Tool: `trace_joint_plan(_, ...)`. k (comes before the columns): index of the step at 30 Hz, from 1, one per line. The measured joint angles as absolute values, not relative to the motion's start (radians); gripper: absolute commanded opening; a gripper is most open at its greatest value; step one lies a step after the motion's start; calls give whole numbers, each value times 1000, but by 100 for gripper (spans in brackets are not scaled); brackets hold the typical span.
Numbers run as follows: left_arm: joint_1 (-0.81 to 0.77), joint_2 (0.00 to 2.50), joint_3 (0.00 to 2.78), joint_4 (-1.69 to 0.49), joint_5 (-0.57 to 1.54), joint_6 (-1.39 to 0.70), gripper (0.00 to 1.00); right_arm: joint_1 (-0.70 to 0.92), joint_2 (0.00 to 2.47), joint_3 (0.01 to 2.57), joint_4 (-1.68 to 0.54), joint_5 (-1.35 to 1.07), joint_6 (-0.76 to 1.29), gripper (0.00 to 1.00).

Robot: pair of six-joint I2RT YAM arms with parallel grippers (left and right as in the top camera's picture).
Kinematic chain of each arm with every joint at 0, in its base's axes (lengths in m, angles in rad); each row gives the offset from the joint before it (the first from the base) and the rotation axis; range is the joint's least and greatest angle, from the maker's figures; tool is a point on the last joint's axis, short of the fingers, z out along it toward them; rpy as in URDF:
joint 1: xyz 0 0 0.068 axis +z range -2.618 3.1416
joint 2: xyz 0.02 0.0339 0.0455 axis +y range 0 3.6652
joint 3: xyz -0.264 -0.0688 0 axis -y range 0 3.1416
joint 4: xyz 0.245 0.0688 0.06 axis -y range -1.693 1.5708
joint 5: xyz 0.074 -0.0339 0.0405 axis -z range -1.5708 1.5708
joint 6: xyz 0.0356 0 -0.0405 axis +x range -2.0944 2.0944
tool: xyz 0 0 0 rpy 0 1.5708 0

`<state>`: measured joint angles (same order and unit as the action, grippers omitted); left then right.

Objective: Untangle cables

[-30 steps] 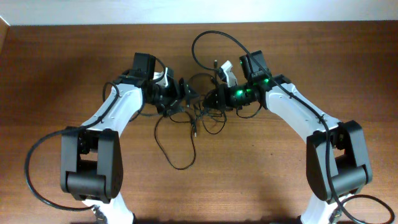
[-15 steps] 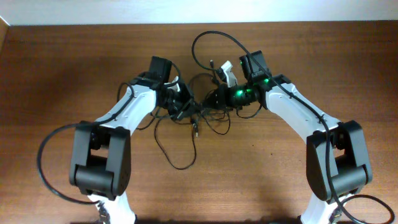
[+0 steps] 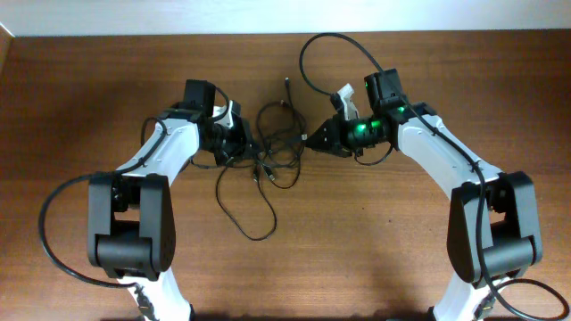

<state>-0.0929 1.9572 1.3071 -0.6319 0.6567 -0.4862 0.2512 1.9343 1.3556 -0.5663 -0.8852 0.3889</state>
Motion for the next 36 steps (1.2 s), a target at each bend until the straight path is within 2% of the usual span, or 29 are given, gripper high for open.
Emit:
trace_joint_plan(1, -93, 1957, 1307, -631, 655, -486, 0, 251, 1934, 1355, -579, -868, 389, 31)
trace_joint_plan(5, -93, 1957, 1307, -629, 653, -485, 0, 261, 1934, 1355, -577, -787, 439, 47)
trace_joint_plan(9, -93, 1957, 1307, -620, 663, -440, 0, 309, 1934, 1355, -500, -704, 544, 47)
trace_joint_plan(11, -93, 1957, 1307, -603, 720, -340, 0, 353, 1935, 1355, -405, -669, 626, 47)
trace_joint_plan(13, -93, 1957, 1307, -601, 799, -215, 0, 385, 1945, 1355, -348, -661, 675, 35)
trace_joint_plan(17, -92, 1958, 1307, -579, 800, -116, 0, 414, 2018, 1355, -332, -651, 730, 31)
trace_joint_plan(22, -92, 1958, 1307, -583, 655, -203, 0, 416, 2049, 1354, -240, -635, 803, 29)
trace_joint_plan(27, -92, 1958, 1307, -583, 638, -212, 0, 440, 2106, 1353, -115, -601, 944, 25)
trace_joint_plan(36, -92, 1958, 1307, -583, 635, -215, 0, 484, 2133, 1353, -66, -527, 1000, 20)
